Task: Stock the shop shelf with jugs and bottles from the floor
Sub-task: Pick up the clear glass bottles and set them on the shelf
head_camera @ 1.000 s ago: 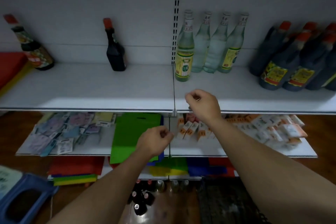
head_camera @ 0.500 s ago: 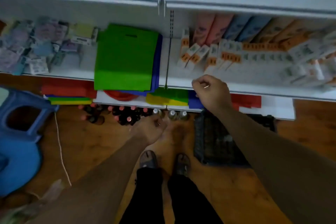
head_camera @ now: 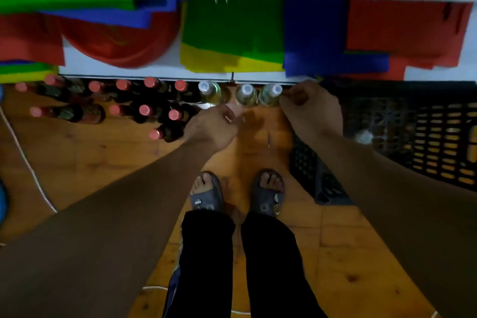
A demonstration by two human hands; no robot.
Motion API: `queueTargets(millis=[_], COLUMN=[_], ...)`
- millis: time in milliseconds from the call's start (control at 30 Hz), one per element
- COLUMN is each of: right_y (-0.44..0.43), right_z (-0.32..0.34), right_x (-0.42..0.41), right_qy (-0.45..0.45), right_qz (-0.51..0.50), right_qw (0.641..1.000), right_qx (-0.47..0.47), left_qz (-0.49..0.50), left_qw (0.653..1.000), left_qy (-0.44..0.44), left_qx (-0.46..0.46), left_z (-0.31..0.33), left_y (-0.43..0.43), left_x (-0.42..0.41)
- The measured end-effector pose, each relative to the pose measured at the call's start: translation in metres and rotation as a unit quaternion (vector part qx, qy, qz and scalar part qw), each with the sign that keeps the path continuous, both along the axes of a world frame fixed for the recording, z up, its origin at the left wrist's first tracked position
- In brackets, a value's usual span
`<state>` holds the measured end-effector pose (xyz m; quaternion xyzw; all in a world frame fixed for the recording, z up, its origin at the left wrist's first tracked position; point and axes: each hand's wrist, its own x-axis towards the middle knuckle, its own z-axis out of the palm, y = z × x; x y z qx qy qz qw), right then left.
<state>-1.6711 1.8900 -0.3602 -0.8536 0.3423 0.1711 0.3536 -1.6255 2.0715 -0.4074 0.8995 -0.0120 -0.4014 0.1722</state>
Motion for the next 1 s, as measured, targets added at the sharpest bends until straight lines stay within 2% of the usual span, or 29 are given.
queueTargets(millis=[133,267,333,433,500,733,867,1000], right_y=[0.005,0.011,0.011,0.009,0.01,0.006,0.012,0.015], right_z=[-0.072,-0.131,-0.149,-0.168,-0.177,-0.181,-0.168,-0.132], right_x=[-0.001,0.0,0.001,0.005,0.009,0.01,-0.006,-0.013], right_qy=[-0.013,-0.02,-0.029,-0.048,-0.064,-0.106,-0.096,-0.101], right_qz=[-0.05,-0.077,-0.082,-0.097,-0.09,-0.122,-0.135,-0.143], right_qw=[0.999,0.997,0.996,0.994,0.993,0.984,0.982,0.98], right_qx=[-0.009,0.0,0.007,0.027,0.044,0.079,0.087,0.093], left_qz=[-0.021,-0.01,-0.019,0.026,0.029,0.071,0.091,0.206], left_qw=[1.0,0.998,0.996,0.989,0.988,0.98,0.978,0.95], left_qy=[-0.018,-0.057,-0.063,-0.077,-0.073,-0.08,-0.075,-0.034], left_qx=[0.005,-0.039,-0.062,-0.125,-0.133,-0.167,-0.172,-0.234], left_z=[-0.066,-0.106,-0.122,-0.139,-0.14,-0.142,-0.129,-0.096], left_y=[-0.015,-0.025,-0.029,-0.035,-0.04,-0.04,-0.039,-0.04], left_x=[0.013,0.023,0.028,0.034,0.036,0.03,0.015,0.007])
